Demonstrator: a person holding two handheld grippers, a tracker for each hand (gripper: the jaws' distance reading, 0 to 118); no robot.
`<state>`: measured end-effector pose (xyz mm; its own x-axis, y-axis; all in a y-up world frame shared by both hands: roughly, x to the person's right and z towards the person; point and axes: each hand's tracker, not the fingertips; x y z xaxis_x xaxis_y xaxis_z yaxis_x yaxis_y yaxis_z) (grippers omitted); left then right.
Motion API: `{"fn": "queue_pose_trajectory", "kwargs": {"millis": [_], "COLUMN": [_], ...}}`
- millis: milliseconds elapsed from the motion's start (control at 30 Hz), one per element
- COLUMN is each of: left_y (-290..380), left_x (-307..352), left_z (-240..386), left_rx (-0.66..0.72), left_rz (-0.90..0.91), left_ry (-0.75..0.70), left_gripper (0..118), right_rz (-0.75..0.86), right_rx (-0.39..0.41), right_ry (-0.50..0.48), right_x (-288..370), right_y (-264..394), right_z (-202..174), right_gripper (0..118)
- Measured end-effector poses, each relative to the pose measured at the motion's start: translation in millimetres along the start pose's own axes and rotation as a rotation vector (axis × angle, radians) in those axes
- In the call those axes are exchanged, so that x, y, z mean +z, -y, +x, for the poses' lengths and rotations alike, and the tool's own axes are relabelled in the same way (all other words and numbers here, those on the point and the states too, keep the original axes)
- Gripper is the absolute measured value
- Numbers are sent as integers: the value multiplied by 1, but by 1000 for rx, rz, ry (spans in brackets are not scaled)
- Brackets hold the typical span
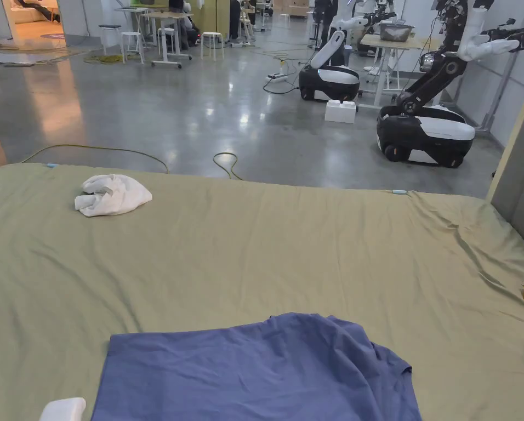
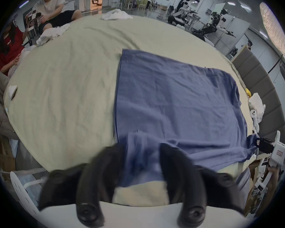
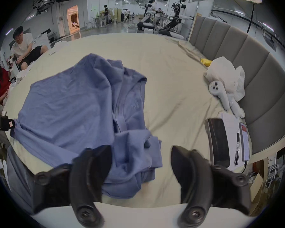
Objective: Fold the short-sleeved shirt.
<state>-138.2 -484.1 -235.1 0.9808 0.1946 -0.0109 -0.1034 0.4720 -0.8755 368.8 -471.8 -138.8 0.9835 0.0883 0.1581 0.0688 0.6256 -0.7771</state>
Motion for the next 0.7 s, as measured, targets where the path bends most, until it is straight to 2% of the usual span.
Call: {"fn": "queue_pose_trajectory", "kwargs": {"millis": [200, 400, 467, 533, 567, 600, 633, 700], "left_y": [-31, -59, -64, -65, -64, -63, -62, -60], "left_x": [36, 66, 76, 86, 92, 96, 100, 105], "left_z": [24, 63, 73, 83, 89, 93, 98, 105], "left_rx": [-61, -148, -162, -177, -188, -207, -231, -250], "left_rz": [271, 553, 642, 716, 751, 784, 811, 820], "left_ry": [20, -26, -26, -40, -51, -55, -75, -123], "left_gripper": [66, 66, 64, 61, 50, 20, 6, 3], "right_rz": [269, 540, 635, 695, 729, 752, 770, 793], "right_rx": [-67, -66, -89, -87, -85, -83, -81, -77], "right_ry": [-59, -56, -71, -60, -62, -61, -57, -75], "right_x": [20, 39, 47, 53, 56, 58, 61, 64], "right_y": [-43, -88, -99, -106, -110, -112, -114, -116], "right_z": [-11, -44, -54, -63, -66, -69, -71, -75], "right_gripper": [85, 83, 72, 47, 29, 10, 7, 0]}}
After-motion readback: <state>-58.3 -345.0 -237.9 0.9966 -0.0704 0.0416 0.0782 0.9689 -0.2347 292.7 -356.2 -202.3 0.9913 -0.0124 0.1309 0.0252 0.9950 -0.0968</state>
